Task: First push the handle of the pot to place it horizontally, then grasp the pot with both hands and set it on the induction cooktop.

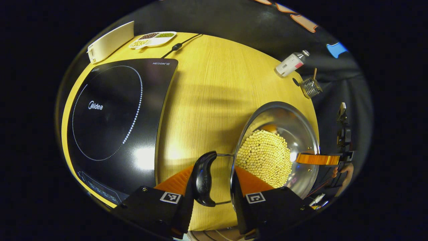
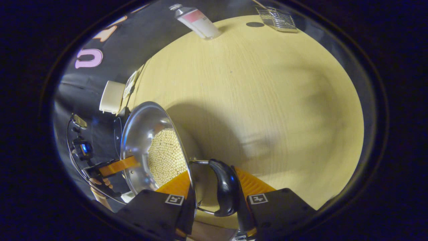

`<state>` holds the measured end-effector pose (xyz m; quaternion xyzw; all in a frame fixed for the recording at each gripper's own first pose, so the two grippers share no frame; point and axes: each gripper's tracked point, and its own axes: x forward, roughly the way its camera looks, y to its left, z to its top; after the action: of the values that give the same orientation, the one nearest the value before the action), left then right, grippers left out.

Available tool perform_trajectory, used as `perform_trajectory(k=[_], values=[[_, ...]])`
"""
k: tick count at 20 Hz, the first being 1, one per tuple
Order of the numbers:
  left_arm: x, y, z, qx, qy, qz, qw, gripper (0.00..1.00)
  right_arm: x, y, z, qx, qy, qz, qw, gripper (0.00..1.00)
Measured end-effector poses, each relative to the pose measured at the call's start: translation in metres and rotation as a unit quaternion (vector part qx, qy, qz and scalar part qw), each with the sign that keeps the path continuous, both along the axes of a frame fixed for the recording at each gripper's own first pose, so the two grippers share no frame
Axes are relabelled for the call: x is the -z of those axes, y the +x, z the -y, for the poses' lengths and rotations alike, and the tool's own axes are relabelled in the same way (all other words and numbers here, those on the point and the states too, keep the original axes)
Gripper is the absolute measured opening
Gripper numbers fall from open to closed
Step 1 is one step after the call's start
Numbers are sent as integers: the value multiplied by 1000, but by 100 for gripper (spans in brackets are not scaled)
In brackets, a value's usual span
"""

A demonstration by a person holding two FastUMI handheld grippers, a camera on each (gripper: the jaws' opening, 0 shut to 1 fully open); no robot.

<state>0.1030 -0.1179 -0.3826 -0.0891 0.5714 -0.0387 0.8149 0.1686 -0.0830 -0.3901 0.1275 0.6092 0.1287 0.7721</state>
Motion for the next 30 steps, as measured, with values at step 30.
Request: perform_trajectory(k=[30], values=[[-97, -82, -136, 6, 20, 17, 1000, 55, -58, -115, -134, 3, 8, 1, 1000, 50]])
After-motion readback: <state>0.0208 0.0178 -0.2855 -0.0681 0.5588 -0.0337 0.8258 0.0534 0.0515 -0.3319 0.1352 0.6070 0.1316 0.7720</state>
